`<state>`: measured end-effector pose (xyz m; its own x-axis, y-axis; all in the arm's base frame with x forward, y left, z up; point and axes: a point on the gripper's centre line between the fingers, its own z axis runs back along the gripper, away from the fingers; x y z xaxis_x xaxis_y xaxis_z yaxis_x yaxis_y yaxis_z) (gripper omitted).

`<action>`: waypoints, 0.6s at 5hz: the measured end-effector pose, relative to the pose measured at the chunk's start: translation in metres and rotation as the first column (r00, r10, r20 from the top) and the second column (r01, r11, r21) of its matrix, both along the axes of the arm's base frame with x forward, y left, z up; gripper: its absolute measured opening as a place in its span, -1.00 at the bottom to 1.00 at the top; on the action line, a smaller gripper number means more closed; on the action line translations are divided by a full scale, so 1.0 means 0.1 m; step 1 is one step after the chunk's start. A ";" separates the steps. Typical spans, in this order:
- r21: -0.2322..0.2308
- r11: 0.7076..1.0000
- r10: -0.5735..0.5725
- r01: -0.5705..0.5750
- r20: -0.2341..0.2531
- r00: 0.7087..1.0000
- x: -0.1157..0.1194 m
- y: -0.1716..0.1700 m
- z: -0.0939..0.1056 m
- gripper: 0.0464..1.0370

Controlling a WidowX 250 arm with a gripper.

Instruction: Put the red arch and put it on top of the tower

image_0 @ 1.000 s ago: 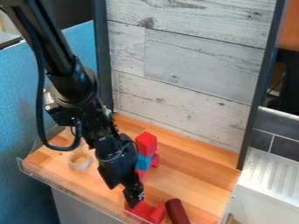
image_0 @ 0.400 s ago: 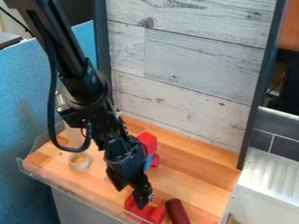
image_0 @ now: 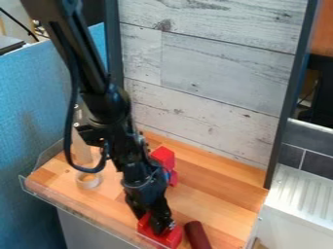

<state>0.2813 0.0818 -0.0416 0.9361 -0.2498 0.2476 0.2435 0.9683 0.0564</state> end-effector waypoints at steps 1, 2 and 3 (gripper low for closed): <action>-0.002 1.000 0.023 -0.023 0.006 1.000 0.07 0.00 0.02 -0.30; -0.039 0.999 0.033 -0.034 -0.011 0.999 0.08 -0.01 0.05 -0.53; -0.077 0.997 0.001 -0.002 -0.025 1.000 0.09 -0.06 0.20 -0.67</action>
<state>0.2905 0.0753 -0.0219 0.9427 -0.2295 0.2422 0.2424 0.9699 -0.0243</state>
